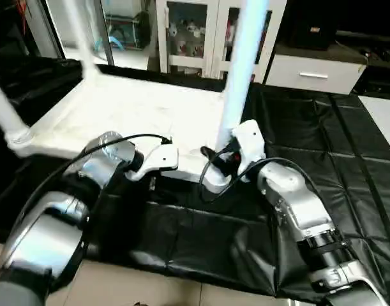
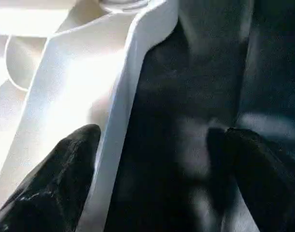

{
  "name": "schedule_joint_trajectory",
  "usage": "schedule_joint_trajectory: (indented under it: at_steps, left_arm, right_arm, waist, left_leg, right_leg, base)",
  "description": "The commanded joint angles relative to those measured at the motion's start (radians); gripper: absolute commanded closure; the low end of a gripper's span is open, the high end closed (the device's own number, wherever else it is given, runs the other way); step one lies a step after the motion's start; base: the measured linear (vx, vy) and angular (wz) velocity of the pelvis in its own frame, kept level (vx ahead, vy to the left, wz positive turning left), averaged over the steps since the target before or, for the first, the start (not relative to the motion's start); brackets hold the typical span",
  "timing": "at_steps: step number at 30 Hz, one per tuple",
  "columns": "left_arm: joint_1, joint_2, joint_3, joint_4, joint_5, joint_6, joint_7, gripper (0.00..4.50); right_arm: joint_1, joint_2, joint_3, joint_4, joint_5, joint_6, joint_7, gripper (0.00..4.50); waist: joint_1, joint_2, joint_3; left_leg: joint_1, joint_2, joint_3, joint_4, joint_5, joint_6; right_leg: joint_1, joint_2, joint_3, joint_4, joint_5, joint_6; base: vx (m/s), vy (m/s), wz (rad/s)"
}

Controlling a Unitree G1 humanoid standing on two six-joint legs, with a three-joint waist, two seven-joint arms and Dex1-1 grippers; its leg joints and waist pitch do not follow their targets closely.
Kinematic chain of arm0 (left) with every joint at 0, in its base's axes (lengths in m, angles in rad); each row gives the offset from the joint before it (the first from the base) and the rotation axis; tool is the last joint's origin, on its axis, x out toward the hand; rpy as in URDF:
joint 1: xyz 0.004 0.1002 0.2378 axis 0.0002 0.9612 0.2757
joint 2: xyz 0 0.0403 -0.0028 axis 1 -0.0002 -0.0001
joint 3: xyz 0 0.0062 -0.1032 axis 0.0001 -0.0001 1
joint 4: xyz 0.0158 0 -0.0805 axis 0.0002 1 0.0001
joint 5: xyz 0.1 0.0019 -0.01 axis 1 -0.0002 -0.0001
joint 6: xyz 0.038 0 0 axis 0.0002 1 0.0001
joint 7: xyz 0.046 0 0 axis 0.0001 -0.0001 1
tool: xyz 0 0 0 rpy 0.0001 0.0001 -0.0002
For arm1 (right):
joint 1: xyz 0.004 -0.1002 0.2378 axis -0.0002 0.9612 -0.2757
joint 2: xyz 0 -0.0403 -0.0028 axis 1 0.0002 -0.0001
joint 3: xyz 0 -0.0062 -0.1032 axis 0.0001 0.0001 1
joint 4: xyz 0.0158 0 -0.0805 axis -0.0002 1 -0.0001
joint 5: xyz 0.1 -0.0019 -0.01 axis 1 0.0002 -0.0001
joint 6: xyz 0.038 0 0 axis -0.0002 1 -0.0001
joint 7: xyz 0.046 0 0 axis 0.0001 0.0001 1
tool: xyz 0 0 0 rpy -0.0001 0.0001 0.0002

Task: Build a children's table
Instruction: Rotate table base

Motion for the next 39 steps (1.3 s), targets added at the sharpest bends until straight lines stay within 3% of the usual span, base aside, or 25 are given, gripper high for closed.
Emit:
schedule_joint_trajectory:
  at_steps: [1, 9, 14, 18, 21, 24, 26, 28, 29, 30, 31, 32, 33, 34, 35, 38, 39]
  left_arm:
    - [0.070, -0.008, -0.022, -0.066, -0.032, 0.065, -0.095, 0.08]
    - [0.102, -0.019, 0.021, -0.130, -0.066, 0.064, -0.017, 0.08]
    - [0.141, -0.035, 0.074, -0.228, -0.106, 0.093, 0.052, 0.08]
    - [0.153, -0.091, 0.154, -0.228, -0.154, 0.084, 0.180, 0.08]
    - [0.184, -0.106, 0.192, -0.273, -0.195, 0.114, 0.202, 0.08]
    - [0.207, -0.112, 0.221, -0.313, -0.230, 0.149, 0.206, 0.08]
    - [0.267, -0.122, 0.285, -0.424, -0.309, 0.213, 0.228, 0.08]
    - [0.306, -0.132, 0.324, -0.491, -0.347, 0.230, 0.260, 0.08]
    - [0.319, -0.137, 0.336, -0.513, -0.357, 0.237, 0.277, 0.08]
    - [0.319, -0.137, 0.336, -0.513, -0.357, 0.237, 0.277, 0.08]
    - [0.379, -0.174, 0.403, -0.599, -0.388, 0.251, 0.394, 0.08]
    - [0.379, -0.174, 0.403, -0.599, -0.388, 0.251, 0.394, 0.08]
    - [0.423, -0.208, 0.450, -0.655, -0.405, 0.249, 0.479, 0.08]
    - [0.439, -0.221, 0.467, -0.677, -0.411, 0.247, 0.511, 0.08]
    - [0.472, -0.253, 0.501, -0.719, -0.407, 0.268, 0.588, 0.08]
    - [0.560, -0.315, 0.526, -0.810, -0.301, 0.304, 0.786, 0.08]
    - [0.561, -0.315, 0.526, -0.810, -0.300, 0.304, 0.787, 0.08]
  right_arm:
    - [-0.016, -0.039, -0.070, 0.040, -0.017, 0.002, -0.030, 1.07]
    - [-0.013, -0.047, -0.064, 0.046, -0.017, -0.001, -0.032, 1.07]
    - [-0.010, -0.047, -0.065, 0.039, -0.014, 0.001, -0.028, 1.07]
    - [0.007, -0.047, -0.062, 0.003, -0.011, 0.013, -0.018, 1.07]
    - [0.029, -0.059, -0.069, -0.044, 0.005, 0.020, 0.008, 1.07]
    - [0.047, -0.070, -0.077, -0.084, 0.030, 0.030, 0.039, 1.07]
    - [0.105, -0.126, -0.083, -0.193, 0.077, 0.049, 0.119, 1.07]
    - [0.145, -0.167, -0.089, -0.261, 0.092, 0.063, 0.152, 1.07]
    - [0.159, -0.180, -0.094, -0.284, 0.096, 0.068, 0.160, 1.07]
    - [0.159, -0.180, -0.094, -0.284, 0.096, 0.068, 0.160, 1.07]
    - [0.226, -0.235, -0.121, -0.385, 0.118, 0.087, 0.198, 1.07]
    - [0.226, -0.235, -0.121, -0.385, 0.118, 0.087, 0.198, 1.07]
    - [0.271, -0.265, -0.146, -0.453, 0.152, 0.116, 0.222, 1.07]
    - [0.288, -0.276, -0.156, -0.478, 0.166, 0.129, 0.231, 1.07]
    - [0.319, -0.293, -0.172, -0.530, 0.197, 0.158, 0.246, 1.07]
    - [0.393, -0.289, -0.189, -0.632, 0.261, 0.206, 0.239, 1.07]
    - [0.394, -0.289, -0.189, -0.632, 0.261, 0.207, 0.239, 1.07]
  waist:
    - [0.005, 0.004, -0.058]
    - [-0.005, 0.001, -0.061]
    - [-0.008, 0.003, -0.065]
    - [-0.003, 0.008, -0.066]
    - [0.003, 0.009, -0.065]
    - [0.005, 0.009, -0.069]
    - [0.010, 0.014, -0.067]
    - [0.011, 0.012, -0.067]
    - [0.012, 0.017, -0.066]
    - [0.011, 0.014, -0.064]
    - [0.009, 0.017, -0.062]
    - [0.013, 0.018, -0.059]
    - [0.011, 0.024, -0.057]
    - [0.012, 0.016, -0.058]
    - [0.006, 0.022, -0.059]
    - [0.003, 0.017, -0.055]
    - [0.000, 0.017, -0.053]
  left_leg:
    - [-0.006, 0.017, -0.005, -0.073, -0.216, -0.018]
    - [-0.012, 0.011, -0.004, -0.070, -0.179, -0.002]
    - [-0.020, 0.012, -0.002, -0.064, -0.125, 0.013]
    - [-0.017, 0.010, 0.001, -0.061, -0.140, 0.014]
    - [-0.018, 0.012, -0.001, -0.062, -0.155, 0.009]
    - [-0.017, 0.011, 0.000, -0.060, -0.132, 0.013]
    - [-0.018, 0.015, 0.000, -0.059, -0.133, 0.021]
    - [-0.019, 0.015, -0.001, -0.059, -0.135, 0.032]
    - [-0.018, 0.016, -0.001, -0.059, -0.143, 0.032]
    - [-0.017, 0.015, 0.001, -0.060, -0.161, 0.033]
    - [-0.017, 0.014, 0.000, -0.061, -0.183, 0.027]
    - [-0.016, 0.020, -0.001, -0.060, -0.203, 0.024]
    - [-0.016, 0.017, -0.001, -0.061, -0.215, 0.026]
    - [-0.019, 0.019, -0.002, -0.060, -0.215, 0.033]
    - [-0.022, 0.016, -0.001, -0.060, -0.210, 0.042]
    - [-0.027, 0.011, -0.001, -0.057, -0.203, 0.058]
    - [-0.028, 0.011, -0.001, -0.059, -0.209, 0.059]
  right_leg:
    - [0.045, -0.082, 0.056, -0.080, -0.166, -0.211]
    - [0.047, -0.077, 0.055, -0.079, -0.139, -0.198]
    - [0.047, -0.073, 0.053, -0.068, -0.029, -0.220]
    - [0.046, -0.072, 0.054, -0.070, -0.025, -0.228]
    - [0.049, -0.073, 0.053, -0.070, -0.038, -0.220]
    - [0.050, -0.069, 0.054, -0.065, 0.015, -0.222]
    - [0.052, -0.069, 0.054, -0.061, 0.049, -0.229]
    - [0.052, -0.067, 0.052, -0.063, 0.060, -0.231]
    - [0.050, -0.067, 0.052, -0.064, 0.049, -0.230]
    - [0.046, -0.065, 0.051, -0.071, 0.012, -0.227]
    - [0.047, -0.064, 0.050, -0.075, -0.038, -0.218]
    - [0.048, -0.069, 0.053, -0.080, -0.057, -0.215]
    - [0.046, -0.067, 0.051, -0.083, -0.082, -0.211]
    - [0.054, -0.066, 0.051, -0.085, -0.090, -0.201]
    - [0.053, -0.062, 0.050, -0.086, -0.101, -0.191]
    - [0.047, -0.060, 0.047, -0.101, -0.195, -0.145]
    - [0.044, -0.058, 0.046, -0.103, -0.224, -0.132]
  base:
    - [0.000, 0.000, 0.00]
    - [0.000, 0.000, 0.00]
    - [0.000, 0.000, 0.00]
    - [0.000, 0.000, 0.00]
    - [0.000, 0.000, 0.00]
    - [0.000, 0.000, 0.00]
    - [0.000, 0.000, 0.00]
    - [0.000, 0.000, 0.00]
    - [0.000, 0.000, 0.00]
    - [0.000, 0.000, 0.00]
    - [0.000, 0.000, 0.00]
    - [0.000, 0.000, 0.00]
    - [0.000, 0.000, 0.00]
    - [0.000, 0.000, 0.00]
    - [0.000, 0.000, 0.00]
    - [0.000, 0.000, 0.00]
    - [0.000, 0.000, 0.00]
